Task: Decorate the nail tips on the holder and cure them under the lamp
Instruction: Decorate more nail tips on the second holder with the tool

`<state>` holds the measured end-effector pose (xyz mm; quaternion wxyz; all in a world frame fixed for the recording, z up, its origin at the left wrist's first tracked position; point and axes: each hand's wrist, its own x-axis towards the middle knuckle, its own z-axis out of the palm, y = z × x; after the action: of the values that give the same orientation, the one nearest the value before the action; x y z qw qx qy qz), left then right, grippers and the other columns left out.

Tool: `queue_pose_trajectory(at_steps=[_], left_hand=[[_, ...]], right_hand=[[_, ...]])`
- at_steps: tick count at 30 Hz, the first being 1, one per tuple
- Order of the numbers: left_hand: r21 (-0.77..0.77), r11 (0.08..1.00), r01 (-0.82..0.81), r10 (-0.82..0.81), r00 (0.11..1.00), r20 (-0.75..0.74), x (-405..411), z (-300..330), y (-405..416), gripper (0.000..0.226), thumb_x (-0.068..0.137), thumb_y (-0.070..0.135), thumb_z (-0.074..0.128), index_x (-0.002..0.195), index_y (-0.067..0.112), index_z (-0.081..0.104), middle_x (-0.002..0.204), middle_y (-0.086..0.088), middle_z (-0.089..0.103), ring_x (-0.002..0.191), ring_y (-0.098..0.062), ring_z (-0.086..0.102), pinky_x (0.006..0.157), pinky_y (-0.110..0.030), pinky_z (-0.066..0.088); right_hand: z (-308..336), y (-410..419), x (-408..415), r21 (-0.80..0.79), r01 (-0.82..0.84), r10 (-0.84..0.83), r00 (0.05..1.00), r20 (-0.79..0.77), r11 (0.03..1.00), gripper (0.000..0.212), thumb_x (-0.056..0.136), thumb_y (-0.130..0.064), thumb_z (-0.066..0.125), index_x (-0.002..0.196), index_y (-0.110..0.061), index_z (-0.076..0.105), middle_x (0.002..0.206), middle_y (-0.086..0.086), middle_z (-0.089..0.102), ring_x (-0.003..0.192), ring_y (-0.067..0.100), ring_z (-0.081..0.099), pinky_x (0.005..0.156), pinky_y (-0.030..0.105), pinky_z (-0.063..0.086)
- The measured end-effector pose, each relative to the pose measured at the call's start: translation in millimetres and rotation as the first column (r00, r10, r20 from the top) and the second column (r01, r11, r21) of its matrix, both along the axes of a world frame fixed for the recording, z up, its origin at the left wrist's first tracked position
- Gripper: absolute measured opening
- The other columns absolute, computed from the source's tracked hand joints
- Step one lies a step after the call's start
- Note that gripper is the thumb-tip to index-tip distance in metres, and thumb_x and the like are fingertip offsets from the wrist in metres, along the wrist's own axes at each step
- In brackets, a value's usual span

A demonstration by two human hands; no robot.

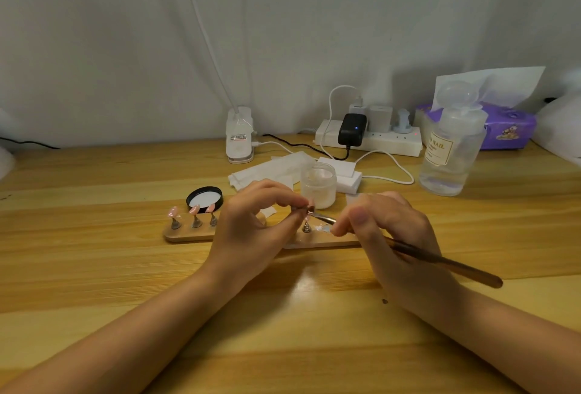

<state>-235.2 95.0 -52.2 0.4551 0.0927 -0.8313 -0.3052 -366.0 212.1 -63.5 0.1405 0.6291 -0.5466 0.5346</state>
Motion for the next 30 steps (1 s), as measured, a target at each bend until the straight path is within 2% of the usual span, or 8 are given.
queue_pose_trajectory(at_steps=[4,6,9,12,16,22,27,30], left_hand=[[0.008,1.0,-0.019,0.019,1.0,0.0,-0.3,-0.2,0.0,0.02,0.072,0.005,0.072,0.087,0.018,0.067,0.082,0.008,0.065,0.078,-0.006,0.06,0.07,-0.025,0.05],[0.019,1.0,-0.022,0.022,1.0,0.003,-0.4,-0.2,0.1,0.018,0.073,0.007,0.071,0.087,0.018,0.068,0.082,0.007,0.066,0.079,-0.007,0.06,0.07,-0.025,0.05],[0.04,0.999,-0.013,0.013,1.0,0.003,-0.2,-0.3,-0.3,0.015,0.073,0.007,0.071,0.086,0.013,0.07,0.082,0.004,0.067,0.079,-0.006,0.061,0.071,-0.018,0.049],[0.04,0.999,-0.011,0.011,1.0,0.006,0.0,0.2,0.4,0.013,0.073,0.007,0.07,0.086,0.01,0.07,0.081,0.003,0.066,0.078,-0.006,0.06,0.07,-0.014,0.047],[0.039,0.999,-0.017,0.017,1.0,0.004,-0.1,0.1,0.2,0.014,0.072,0.008,0.07,0.086,0.011,0.07,0.081,0.003,0.066,0.078,-0.005,0.06,0.07,-0.014,0.047],[0.048,0.999,-0.02,0.02,1.0,0.006,0.2,0.7,0.0,0.017,0.072,0.005,0.07,0.087,0.013,0.069,0.083,0.005,0.066,0.08,-0.004,0.06,0.071,-0.015,0.048],[0.043,0.999,-0.031,0.031,0.999,0.008,0.2,0.5,0.0,0.019,0.073,0.006,0.071,0.088,0.016,0.068,0.082,0.005,0.066,0.078,-0.007,0.06,0.07,-0.021,0.05],[0.034,0.999,-0.037,0.036,0.999,0.018,-0.1,0.6,0.1,0.019,0.073,0.005,0.071,0.087,0.016,0.068,0.082,0.005,0.066,0.079,-0.008,0.06,0.07,-0.02,0.05]], right_hand=[[0.9,2.8,1.0,-0.026,-0.051,0.053,0.994,0.093,0.998,0.048,0.097,-0.044,0.027,0.073,-0.022,0.063,0.061,-0.021,0.051,0.064,-0.005,0.052,0.065,0.028,0.04],[2.6,4.8,1.6,-0.015,-0.066,0.068,0.977,0.203,0.998,0.038,0.094,-0.05,0.03,0.082,-0.028,0.058,0.056,-0.01,0.052,0.059,0.001,0.053,0.059,0.024,0.043],[5.2,5.2,2.4,0.077,-0.062,0.035,0.949,0.312,0.995,0.017,0.088,-0.049,0.042,0.092,-0.034,0.05,0.078,-0.007,0.064,0.07,0.003,0.06,0.066,0.016,0.048],[5.4,4.1,3.7,0.123,0.016,-0.04,0.981,0.191,0.992,0.014,0.085,-0.041,0.046,0.087,-0.031,0.057,0.075,-0.01,0.063,0.075,0.007,0.058,0.071,0.031,0.048],[3.1,4.3,2.8,0.079,0.064,-0.069,0.995,0.066,0.995,0.038,0.09,-0.046,0.041,0.076,-0.019,0.064,0.067,-0.004,0.062,0.073,0.007,0.052,0.071,0.018,0.038],[1.2,2.0,1.8,0.069,0.057,-0.059,0.998,0.027,0.996,0.051,0.094,-0.047,0.03,0.074,-0.016,0.065,0.066,-0.003,0.063,0.072,0.004,0.052,0.074,0.015,0.035],[-0.7,2.6,1.6,-0.005,-0.007,0.008,0.996,0.091,1.0,0.049,0.096,-0.045,0.027,0.067,-0.023,0.059,0.062,-0.011,0.058,0.069,-0.004,0.051,0.075,0.019,0.037],[0.5,1.8,0.9,0.0,0.032,-0.032,0.994,0.101,0.999,0.038,0.096,-0.043,0.03,0.074,-0.027,0.056,0.066,-0.011,0.058,0.073,-0.002,0.052,0.071,0.018,0.038]])
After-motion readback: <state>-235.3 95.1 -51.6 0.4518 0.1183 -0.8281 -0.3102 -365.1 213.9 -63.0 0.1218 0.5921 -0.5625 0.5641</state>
